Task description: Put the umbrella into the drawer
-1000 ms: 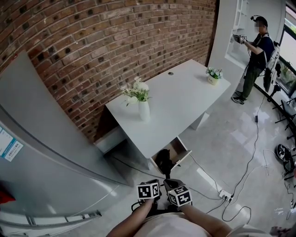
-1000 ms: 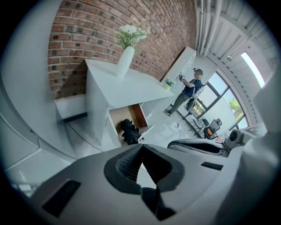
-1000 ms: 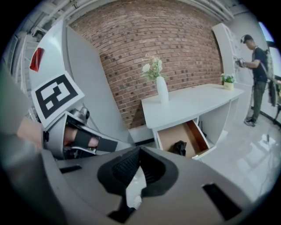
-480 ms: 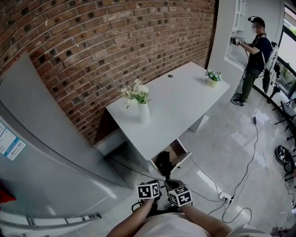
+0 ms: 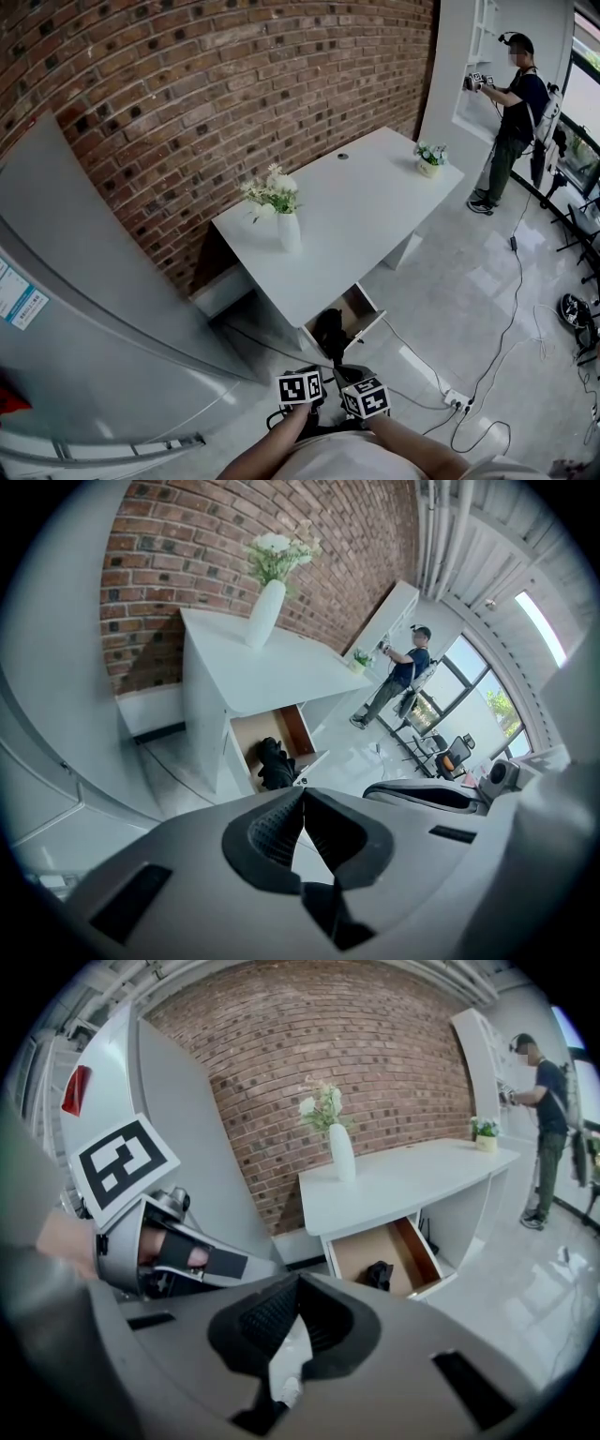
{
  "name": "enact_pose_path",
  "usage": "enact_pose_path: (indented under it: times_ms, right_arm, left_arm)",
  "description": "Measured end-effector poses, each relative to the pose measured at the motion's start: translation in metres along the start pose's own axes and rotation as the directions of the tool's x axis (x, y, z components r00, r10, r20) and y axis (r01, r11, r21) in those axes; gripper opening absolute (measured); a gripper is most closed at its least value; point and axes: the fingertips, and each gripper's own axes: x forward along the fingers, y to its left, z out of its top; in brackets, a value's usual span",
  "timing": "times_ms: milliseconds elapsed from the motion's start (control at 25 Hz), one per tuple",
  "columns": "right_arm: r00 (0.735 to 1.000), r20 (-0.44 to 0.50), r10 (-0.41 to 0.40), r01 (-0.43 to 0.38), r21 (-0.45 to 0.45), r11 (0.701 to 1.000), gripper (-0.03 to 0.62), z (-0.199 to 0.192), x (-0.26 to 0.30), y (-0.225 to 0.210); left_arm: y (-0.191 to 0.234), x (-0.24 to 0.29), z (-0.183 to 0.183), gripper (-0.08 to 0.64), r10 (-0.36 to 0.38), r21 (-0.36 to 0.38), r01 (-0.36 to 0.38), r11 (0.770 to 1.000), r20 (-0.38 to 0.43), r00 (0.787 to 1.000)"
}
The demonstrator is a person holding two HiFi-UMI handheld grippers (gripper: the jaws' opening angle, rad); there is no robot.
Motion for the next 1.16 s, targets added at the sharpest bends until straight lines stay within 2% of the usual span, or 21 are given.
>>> enact_pose_path:
  times_ms: [1160]
  right_arm:
    - [1.0, -0.023, 0.003, -0.003, -0.008, 1.0, 0.017, 0.001, 0.004, -0.019]
  left_arm:
    - [-0.003, 0.017, 0.004, 0.008, 0.014, -0.008, -0.014, 1.0, -0.011, 1.0]
